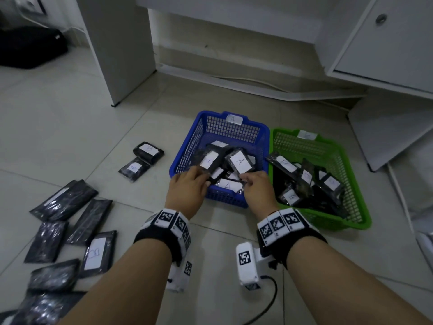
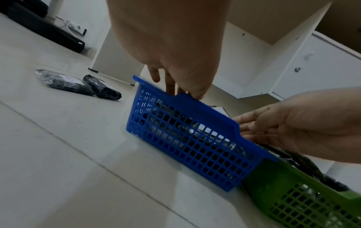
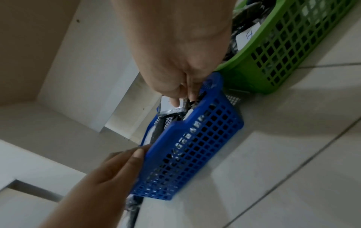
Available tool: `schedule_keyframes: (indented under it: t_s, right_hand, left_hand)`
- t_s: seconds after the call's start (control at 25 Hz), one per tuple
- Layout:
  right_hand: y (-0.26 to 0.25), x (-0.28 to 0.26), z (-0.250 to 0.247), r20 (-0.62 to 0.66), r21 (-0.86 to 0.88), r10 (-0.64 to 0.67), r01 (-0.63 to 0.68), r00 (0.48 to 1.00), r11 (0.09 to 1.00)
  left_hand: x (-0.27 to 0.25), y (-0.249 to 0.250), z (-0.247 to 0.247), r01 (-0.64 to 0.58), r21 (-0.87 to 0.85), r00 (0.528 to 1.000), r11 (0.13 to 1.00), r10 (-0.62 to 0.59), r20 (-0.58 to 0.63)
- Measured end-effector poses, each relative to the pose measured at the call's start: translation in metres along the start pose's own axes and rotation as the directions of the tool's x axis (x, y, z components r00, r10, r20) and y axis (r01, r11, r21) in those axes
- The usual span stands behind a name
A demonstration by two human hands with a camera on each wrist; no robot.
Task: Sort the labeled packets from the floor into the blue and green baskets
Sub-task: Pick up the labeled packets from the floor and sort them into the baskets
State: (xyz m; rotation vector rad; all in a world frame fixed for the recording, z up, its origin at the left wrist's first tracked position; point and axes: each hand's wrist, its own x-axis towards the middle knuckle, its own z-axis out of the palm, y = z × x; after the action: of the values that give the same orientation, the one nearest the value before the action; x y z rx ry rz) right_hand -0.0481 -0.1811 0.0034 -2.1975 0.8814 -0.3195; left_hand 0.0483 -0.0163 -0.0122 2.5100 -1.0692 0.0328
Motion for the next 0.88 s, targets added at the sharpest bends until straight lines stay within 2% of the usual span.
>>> schedule_keyframes:
  t_s: [0.12,0.2,0.28,0.36,0.44,0.48,0.56,0.64,0.68,0.76,0.8,0.88]
  right_hand:
    - [-0.001,-0.003,-0.003,0.265,-0.139,-0.030,0.068,0.964,0.988]
    - [-0.005,-0.007,-0.004,0.273,-0.088,-0.033,0.059,0.962,0.994]
    - [-0.012,-0.023,0.002,0.175,-0.011,-0.095,0.098,0.980,0.995]
    - [-0.024,-0.049,0.014,0.101,0.006,-0.218,0.219,0.971,0.976]
    - [-0.035,-0.084,0.036,0.125,0.049,-0.329,0.326,0.936,0.944]
    - [-0.041,-0.104,0.049,0.163,0.093,-0.347,0.336,0.924,0.937]
    - [-0.047,-0.138,0.074,0.248,0.155,-0.362,0.332,0.898,0.930]
    - [-0.050,-0.166,0.097,0.338,0.164,-0.364,0.327,0.868,0.931]
    - [-0.052,-0.179,0.107,0.387,0.163,-0.362,0.324,0.848,0.932]
    - [-0.055,-0.200,0.118,0.485,0.125,-0.343,0.324,0.804,0.938]
    - [-0.056,-0.212,0.121,0.554,0.093,-0.336,0.344,0.762,0.934]
    - [-0.057,-0.233,0.123,0.715,0.030,-0.295,0.393,0.634,0.919]
  left_hand:
    - [0.004,-0.013,-0.002,-0.006,-0.027,0.985,1.000,0.011,0.173]
    - [0.000,-0.025,-0.011,-0.046,-0.113,0.979,0.993,0.067,0.195]
    - [-0.024,-0.045,-0.028,-0.064,-0.229,0.991,0.971,0.089,0.099]
    - [-0.067,-0.069,-0.048,-0.009,-0.294,0.998,0.956,0.025,0.051]
    - [-0.127,-0.092,-0.067,0.115,-0.295,0.992,0.948,-0.093,0.086]
    - [-0.158,-0.102,-0.077,0.175,-0.288,0.983,0.942,-0.147,0.114]
    - [-0.218,-0.112,-0.086,0.225,-0.211,0.957,0.951,-0.175,0.231]
    - [-0.272,-0.111,-0.082,0.125,-0.048,0.906,0.991,-0.095,0.413]
    - [-0.295,-0.110,-0.077,0.065,0.016,0.875,0.998,-0.065,0.480]
    - [-0.325,-0.102,-0.068,-0.018,0.133,0.858,0.991,-0.053,0.512]
    - [-0.336,-0.100,-0.064,-0.026,0.157,0.856,0.987,-0.059,0.513]
    - [-0.348,-0.096,-0.058,-0.025,0.159,0.882,0.987,-0.053,0.468]
